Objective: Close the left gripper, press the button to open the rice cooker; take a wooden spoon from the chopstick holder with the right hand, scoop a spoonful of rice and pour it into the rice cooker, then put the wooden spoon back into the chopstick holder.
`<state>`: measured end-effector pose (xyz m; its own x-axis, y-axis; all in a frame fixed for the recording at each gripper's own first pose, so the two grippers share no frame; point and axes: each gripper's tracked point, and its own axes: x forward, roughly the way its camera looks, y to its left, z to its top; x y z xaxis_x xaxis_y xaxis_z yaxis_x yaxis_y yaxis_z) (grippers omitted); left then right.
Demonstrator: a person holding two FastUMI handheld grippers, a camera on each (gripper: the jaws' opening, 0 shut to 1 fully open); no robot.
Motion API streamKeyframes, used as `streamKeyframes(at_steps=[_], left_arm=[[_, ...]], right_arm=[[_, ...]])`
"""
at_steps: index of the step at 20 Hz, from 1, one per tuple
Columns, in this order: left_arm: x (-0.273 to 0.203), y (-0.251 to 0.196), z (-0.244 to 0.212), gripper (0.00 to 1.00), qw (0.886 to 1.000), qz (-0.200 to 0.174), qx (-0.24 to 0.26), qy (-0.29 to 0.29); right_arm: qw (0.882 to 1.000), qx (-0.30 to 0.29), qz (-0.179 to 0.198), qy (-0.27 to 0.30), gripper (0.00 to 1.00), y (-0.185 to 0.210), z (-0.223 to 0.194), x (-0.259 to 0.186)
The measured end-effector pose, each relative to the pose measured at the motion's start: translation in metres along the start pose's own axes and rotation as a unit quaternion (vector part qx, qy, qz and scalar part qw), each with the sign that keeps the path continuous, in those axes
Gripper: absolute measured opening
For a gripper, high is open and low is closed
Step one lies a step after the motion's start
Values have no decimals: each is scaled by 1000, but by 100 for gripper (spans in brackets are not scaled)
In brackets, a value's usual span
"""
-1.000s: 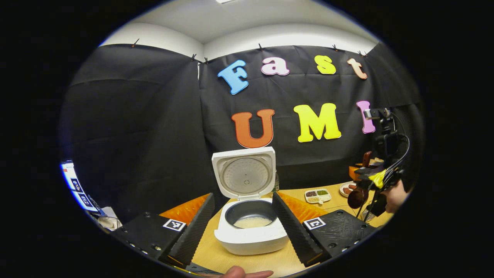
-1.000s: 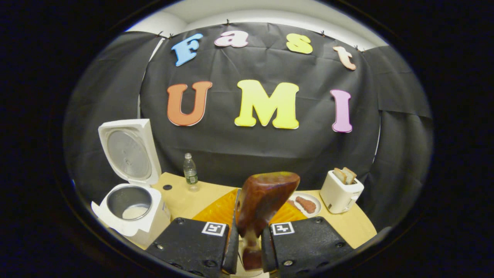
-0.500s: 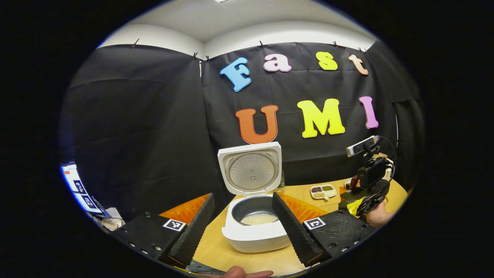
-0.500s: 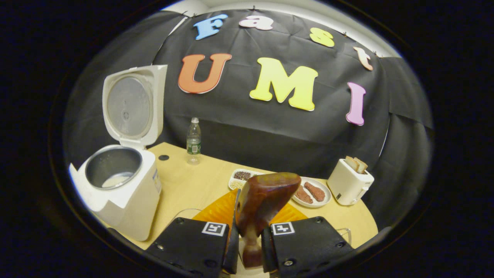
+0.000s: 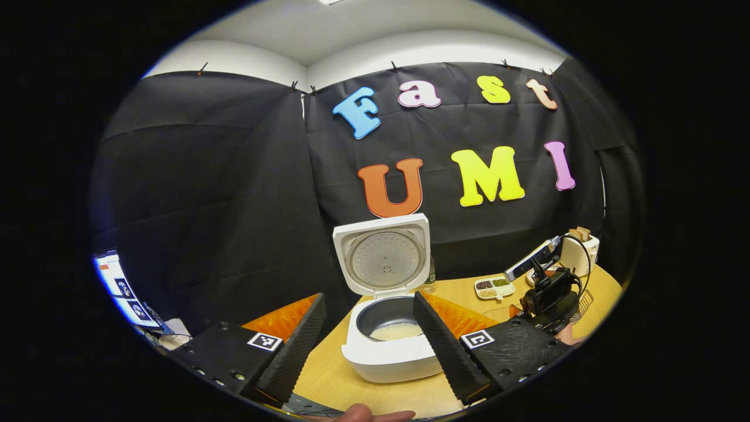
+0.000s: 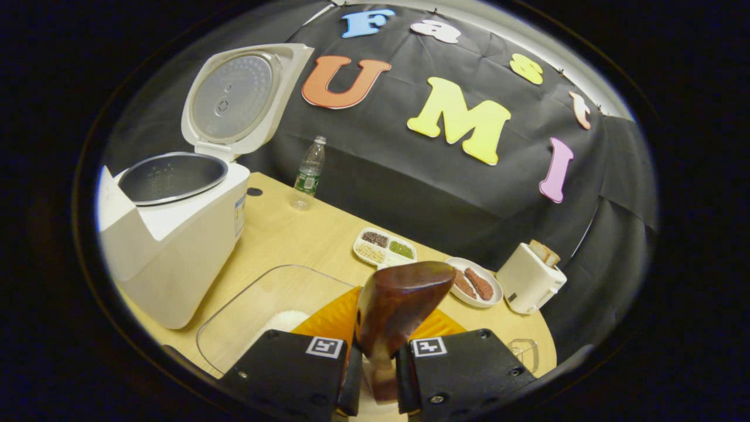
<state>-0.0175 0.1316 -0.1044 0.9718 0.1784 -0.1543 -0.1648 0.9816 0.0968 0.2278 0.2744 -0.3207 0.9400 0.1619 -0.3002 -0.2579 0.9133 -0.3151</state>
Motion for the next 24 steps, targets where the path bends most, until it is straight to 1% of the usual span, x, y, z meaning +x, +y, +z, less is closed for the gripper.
streamKeyframes(at_steps=[4, 6, 8, 11, 14, 15, 18, 20, 21, 22, 23, 24], left_arm=[[0, 2, -3, 95, 1000, 2, 0, 5], [0, 4, -1, 95, 1000, 4, 2, 2], [0, 6, -1, 95, 1000, 5, 2, 2], [0, 7, -1, 95, 1000, 5, 5, 4], [0, 8, 3, 95, 1000, 5, 9, 1], [-1, 9, 4, 95, 1000, 5, 10, 0], [1, 10, 3, 95, 1000, 5, 8, 2], [1, 10, 4, 95, 1000, 6, 9, 2], [0, 11, 5, 95, 1000, 6, 8, 2], [2, 10, 6, 95, 1000, 6, 9, 2], [2, 10, 7, 95, 1000, 6, 9, 1], [2, 9, 8, 95, 1000, 6, 10, 1]], right_arm=[[999, 38, 27, 10, 30, 11, -5, 1], [994, 95, 42, 19, 30, 17, -11, 1], [987, 150, 55, 20, 30, 13, -9, 2], [961, 261, 90, 25, 30, 22, -8, 0], [934, 340, 108, 26, 30, 19, -4, -2], [922, 369, 112, 28, 30, 17, -7, 0], [882, 457, 114, 37, 30, 4, -15, 5], [860, 495, 115, 40, 30, -2, -21, 5], [854, 507, 114, 41, 28, -4, -25, 5], [844, 523, 114, 45, 30, -7, -27, 6], [833, 539, 111, 50, 30, -9, -32, 7], [826, 550, 110, 51, 30, -12, -34, 9]])
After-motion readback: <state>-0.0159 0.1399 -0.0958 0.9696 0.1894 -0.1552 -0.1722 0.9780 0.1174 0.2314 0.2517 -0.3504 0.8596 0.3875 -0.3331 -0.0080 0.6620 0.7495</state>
